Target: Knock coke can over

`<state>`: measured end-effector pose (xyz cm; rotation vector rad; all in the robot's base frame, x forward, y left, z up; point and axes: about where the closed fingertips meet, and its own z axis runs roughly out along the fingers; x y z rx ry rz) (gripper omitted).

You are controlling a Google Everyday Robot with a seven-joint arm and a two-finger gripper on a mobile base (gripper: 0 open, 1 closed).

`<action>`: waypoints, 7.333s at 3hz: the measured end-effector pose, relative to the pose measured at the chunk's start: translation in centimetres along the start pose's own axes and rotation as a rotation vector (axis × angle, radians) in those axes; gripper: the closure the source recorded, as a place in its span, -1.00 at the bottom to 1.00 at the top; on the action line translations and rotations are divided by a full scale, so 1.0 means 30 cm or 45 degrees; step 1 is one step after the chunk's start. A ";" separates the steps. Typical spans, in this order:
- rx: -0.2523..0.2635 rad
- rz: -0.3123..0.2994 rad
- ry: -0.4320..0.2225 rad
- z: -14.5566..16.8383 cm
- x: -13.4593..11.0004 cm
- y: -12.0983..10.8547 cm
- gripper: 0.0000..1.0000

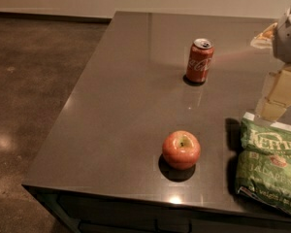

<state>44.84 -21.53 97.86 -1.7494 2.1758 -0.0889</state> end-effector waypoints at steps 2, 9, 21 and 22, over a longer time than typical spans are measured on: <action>0.029 0.064 -0.007 0.015 -0.016 -0.059 -1.00; 0.115 0.685 -0.495 0.457 -0.172 -0.666 -1.00; -0.212 -0.123 0.144 0.535 -0.465 -0.477 -1.00; -0.212 -0.123 0.144 0.535 -0.465 -0.477 -1.00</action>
Offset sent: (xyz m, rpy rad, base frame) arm 0.0525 0.0009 0.0011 0.0460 -0.0266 -0.1492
